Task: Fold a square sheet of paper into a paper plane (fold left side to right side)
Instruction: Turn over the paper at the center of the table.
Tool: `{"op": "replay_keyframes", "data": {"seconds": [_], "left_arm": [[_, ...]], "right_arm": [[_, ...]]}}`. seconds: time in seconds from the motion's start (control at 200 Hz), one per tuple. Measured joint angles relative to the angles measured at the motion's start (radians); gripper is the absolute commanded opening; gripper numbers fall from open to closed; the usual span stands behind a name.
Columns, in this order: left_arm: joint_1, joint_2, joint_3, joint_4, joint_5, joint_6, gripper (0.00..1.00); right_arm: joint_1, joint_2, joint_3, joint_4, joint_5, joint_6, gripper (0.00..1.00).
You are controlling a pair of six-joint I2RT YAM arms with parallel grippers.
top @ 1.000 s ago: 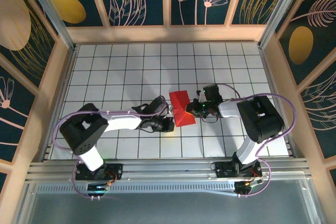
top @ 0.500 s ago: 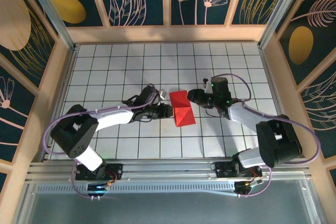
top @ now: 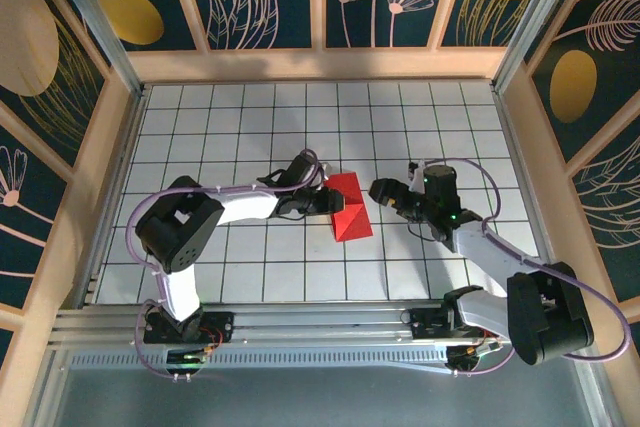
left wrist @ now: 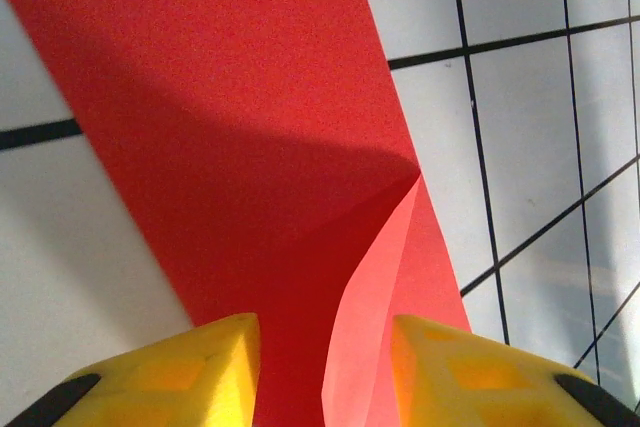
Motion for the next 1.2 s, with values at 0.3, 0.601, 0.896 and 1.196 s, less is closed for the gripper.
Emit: {"op": "replay_keyframes", "data": {"seconds": [0.3, 0.601, 0.896, 1.196], "left_arm": [[0.0, -0.003, -0.002, 0.001, -0.032, 0.019, 0.0], [0.0, -0.18, -0.131, 0.019, -0.099, 0.005, 0.0], [0.0, -0.237, -0.167, 0.038, -0.138, -0.019, 0.0], [0.0, -0.237, -0.17, 0.037, -0.159, -0.028, 0.0]], "right_arm": [[-0.004, 0.008, -0.008, 0.004, -0.067, -0.003, 0.67], [0.037, 0.162, -0.013, 0.125, -0.146, 0.005, 0.61], [0.13, 0.366, 0.019, 0.294, -0.167, 0.045, 0.53], [0.174, 0.497, 0.058, 0.438, -0.167, 0.082, 0.42]]}}
